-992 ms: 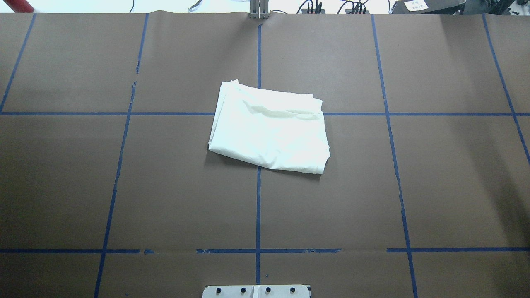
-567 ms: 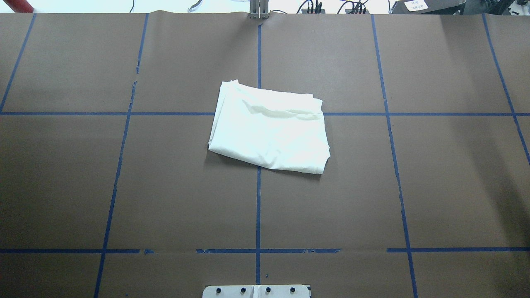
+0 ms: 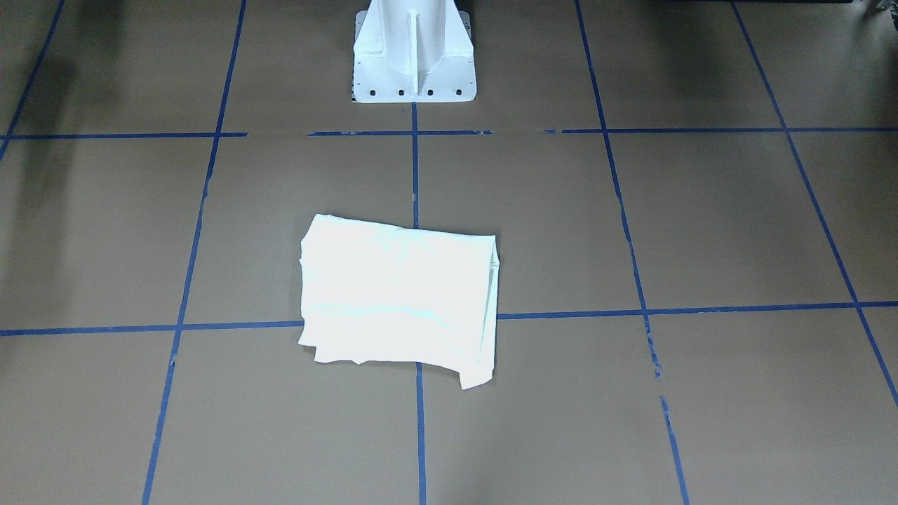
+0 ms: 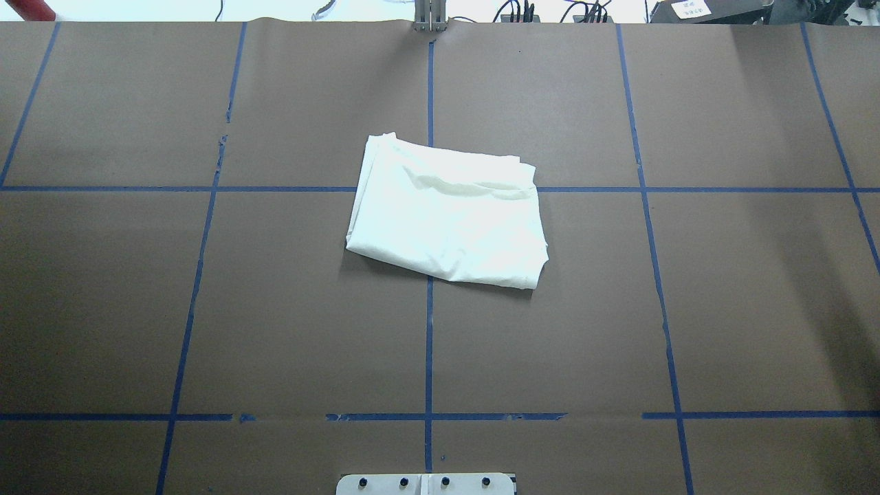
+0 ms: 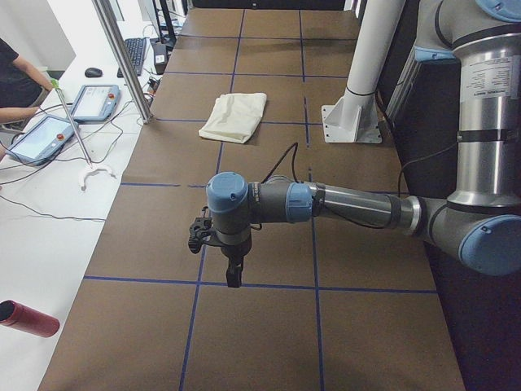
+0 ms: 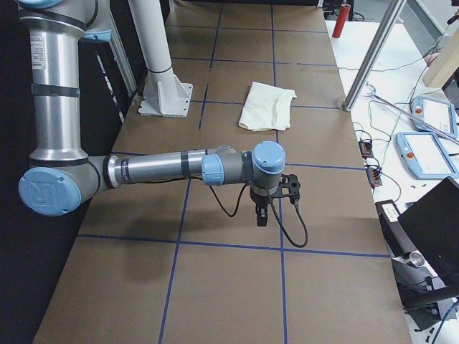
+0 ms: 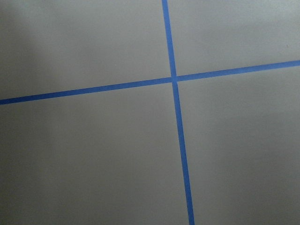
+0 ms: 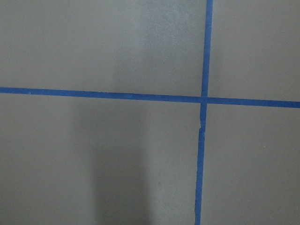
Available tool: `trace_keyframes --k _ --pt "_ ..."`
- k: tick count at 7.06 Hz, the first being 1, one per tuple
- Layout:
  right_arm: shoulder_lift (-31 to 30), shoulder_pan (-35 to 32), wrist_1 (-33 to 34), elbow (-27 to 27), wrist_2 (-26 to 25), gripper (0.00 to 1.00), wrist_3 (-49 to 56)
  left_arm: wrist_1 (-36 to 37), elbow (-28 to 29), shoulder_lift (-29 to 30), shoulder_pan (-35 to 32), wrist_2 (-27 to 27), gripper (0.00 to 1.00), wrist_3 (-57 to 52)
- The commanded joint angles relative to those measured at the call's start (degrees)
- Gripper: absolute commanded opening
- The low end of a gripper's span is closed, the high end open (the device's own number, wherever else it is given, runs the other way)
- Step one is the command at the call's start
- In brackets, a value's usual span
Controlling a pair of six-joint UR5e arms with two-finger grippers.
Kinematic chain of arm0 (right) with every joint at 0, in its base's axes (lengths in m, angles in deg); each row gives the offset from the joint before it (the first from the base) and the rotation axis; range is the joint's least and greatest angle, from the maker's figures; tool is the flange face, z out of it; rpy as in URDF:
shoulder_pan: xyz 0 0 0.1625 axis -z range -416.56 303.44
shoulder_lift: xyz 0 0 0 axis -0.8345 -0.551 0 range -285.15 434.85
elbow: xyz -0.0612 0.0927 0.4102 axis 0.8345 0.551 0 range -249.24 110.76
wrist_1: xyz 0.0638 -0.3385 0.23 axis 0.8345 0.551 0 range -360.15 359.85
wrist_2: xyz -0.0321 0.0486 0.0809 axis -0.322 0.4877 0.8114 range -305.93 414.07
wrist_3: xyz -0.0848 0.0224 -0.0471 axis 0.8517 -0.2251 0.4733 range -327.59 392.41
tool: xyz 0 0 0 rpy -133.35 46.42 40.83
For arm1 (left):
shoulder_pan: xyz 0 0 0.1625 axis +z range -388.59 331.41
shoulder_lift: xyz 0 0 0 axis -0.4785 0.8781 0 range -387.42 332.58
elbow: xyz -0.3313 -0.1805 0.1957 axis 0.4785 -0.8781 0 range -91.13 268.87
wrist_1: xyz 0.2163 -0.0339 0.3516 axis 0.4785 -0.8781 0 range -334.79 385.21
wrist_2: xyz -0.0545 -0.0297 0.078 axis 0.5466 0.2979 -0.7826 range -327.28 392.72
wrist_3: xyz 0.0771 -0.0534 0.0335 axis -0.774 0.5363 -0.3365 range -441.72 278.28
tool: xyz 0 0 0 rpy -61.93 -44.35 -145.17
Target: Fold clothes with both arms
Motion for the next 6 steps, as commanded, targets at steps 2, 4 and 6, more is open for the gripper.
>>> trace_keyframes --k 2,4,6 --pt "-0.1 0.0 0.0 -0.1 0.0 1.00 -0.1 -0.7 4.4 1.3 0.2 0.6 1.00 -0.3" --pt "-0.1 0.0 0.0 -0.1 0.0 1.00 -0.1 -0.8 4.0 1.5 0.2 0.6 1.00 -0.3" --pt "-0.1 0.0 0.1 0.2 0.0 1.00 -0.1 -1.0 4.1 1.6 0.2 0.6 1.00 -0.3"
